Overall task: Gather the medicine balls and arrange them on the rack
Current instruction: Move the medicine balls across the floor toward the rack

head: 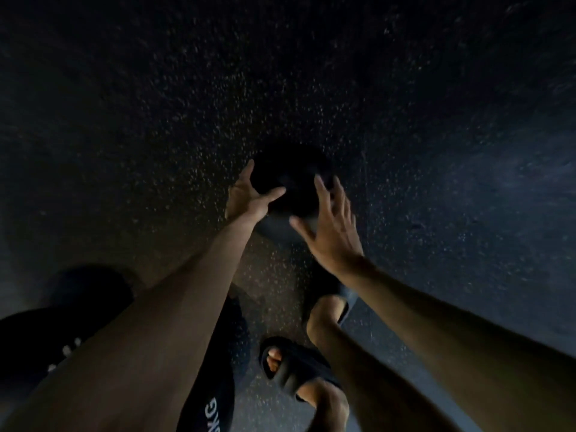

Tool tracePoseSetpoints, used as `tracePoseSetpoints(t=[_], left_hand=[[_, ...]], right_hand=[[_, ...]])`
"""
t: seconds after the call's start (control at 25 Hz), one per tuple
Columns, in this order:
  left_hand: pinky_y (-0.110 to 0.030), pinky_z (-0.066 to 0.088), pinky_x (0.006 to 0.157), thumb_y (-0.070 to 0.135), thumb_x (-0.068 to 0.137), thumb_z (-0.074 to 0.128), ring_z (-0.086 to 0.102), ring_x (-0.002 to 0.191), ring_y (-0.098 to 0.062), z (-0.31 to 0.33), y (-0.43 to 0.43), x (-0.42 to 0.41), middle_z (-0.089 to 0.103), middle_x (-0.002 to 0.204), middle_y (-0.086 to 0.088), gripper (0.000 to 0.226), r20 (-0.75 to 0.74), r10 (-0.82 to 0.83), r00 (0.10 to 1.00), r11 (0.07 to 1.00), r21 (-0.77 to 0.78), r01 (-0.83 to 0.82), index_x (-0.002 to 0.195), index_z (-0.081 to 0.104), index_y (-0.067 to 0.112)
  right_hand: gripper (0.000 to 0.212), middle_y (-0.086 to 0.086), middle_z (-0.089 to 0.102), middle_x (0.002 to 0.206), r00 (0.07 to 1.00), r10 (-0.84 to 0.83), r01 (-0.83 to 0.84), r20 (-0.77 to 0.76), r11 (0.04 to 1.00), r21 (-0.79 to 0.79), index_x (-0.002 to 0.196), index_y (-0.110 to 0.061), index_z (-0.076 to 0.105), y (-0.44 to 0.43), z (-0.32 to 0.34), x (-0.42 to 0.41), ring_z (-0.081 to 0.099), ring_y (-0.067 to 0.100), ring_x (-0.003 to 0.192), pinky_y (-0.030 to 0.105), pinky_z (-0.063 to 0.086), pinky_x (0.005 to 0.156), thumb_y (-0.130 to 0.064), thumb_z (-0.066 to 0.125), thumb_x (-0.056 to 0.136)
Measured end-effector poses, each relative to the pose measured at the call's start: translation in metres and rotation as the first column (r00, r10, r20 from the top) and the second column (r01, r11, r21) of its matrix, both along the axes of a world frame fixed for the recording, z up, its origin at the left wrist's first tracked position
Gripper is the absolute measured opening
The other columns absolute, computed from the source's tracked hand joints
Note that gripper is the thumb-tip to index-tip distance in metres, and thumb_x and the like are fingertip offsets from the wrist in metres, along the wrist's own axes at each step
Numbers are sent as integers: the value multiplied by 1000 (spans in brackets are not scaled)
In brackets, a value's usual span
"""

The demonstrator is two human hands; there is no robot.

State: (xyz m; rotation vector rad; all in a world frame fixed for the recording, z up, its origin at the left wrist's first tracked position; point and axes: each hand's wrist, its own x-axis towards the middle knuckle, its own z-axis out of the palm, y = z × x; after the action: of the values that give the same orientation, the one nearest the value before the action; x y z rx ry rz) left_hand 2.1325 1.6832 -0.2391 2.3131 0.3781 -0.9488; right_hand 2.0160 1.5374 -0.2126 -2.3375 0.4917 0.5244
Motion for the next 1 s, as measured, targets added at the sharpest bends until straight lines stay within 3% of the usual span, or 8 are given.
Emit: tracePoseSetpoints(t=[0.08, 0.2, 0.4, 0.52, 0.64, 0.8, 0.88, 1.0], left_hand=[[-33, 37, 108, 57, 82, 70, 44, 138, -27, -4, -15, 23, 44, 152, -6, 81, 49, 138, 989, 990, -9, -138, 150, 39, 26], [-34, 38, 108, 61, 91, 56, 49, 133, -29, 0, -33, 42, 51, 145, -10, 70, 171, 215, 961, 976, -26, -214, 146, 46, 19], [-51, 27, 116, 68, 84, 60, 19, 148, -34, 21, -19, 21, 14, 163, -17, 102, 185, -214, 959, 971, -68, 230, 159, 0, 32], [-51, 41, 104, 56, 84, 67, 39, 135, -40, 19, -34, 45, 27, 154, -20, 107, 177, -239, 955, 971, 26, 238, 159, -5, 32], [-50, 46, 97, 54, 86, 68, 52, 124, -44, 18, -48, 101, 38, 149, -22, 102, 39, -229, 973, 958, 185, 218, 158, 0, 34], [-48, 39, 112, 48, 83, 75, 44, 136, -36, 7, -44, 170, 38, 153, -15, 95, -65, -122, 990, 985, 117, 129, 156, 17, 33], [-43, 41, 109, 52, 79, 76, 46, 134, -34, 1, -46, 197, 43, 150, -11, 88, -92, -84, 992, 990, 102, 93, 150, 30, 32], [-35, 42, 96, 65, 84, 62, 51, 128, -34, -1, -46, 229, 52, 141, -12, 75, 16, -6, 1000, 998, 58, 5, 143, 42, 23]], right_hand=[[103, 12, -12, 167, 999, -10, 11, -37, 1000, 25, 157, -36, -15, -1, -10, 6, 4, 35, 154, 57, 23, 120, -71, 52, 88], [104, 10, -10, 167, 989, -118, 123, -88, 991, 60, 154, -44, -18, -6, -17, 56, 6, 41, 152, 59, 24, 117, -66, 58, 87], [96, 14, 8, 166, 950, -109, 112, -292, 994, -5, 156, -39, -14, -47, -24, 155, 22, 48, 144, 61, 32, 111, -71, 47, 90], [88, 17, 12, 165, 898, -179, 208, -403, 978, 29, 159, -32, -9, -60, -22, 207, 20, 48, 145, 58, 27, 113, -76, 28, 93], [82, 22, -2, 165, 925, -184, 230, -332, 968, 104, 159, -27, -10, -51, -9, 209, 5, 44, 151, 55, 16, 120, -68, 26, 98], [98, 19, -18, 165, 997, 22, -22, -76, 1000, 4, 158, -25, -16, -28, 6, 175, -13, 37, 153, 54, 9, 124, -55, 54, 96], [103, 18, -22, 164, 993, 8, -9, -114, 1000, -10, 157, -27, -18, -28, -1, 192, -16, 39, 152, 57, 8, 124, -49, 60, 94], [98, 14, -17, 166, 975, -68, 72, -211, 997, 12, 156, -35, -18, -42, -11, 264, -12, 42, 152, 59, 12, 122, -51, 57, 95]])
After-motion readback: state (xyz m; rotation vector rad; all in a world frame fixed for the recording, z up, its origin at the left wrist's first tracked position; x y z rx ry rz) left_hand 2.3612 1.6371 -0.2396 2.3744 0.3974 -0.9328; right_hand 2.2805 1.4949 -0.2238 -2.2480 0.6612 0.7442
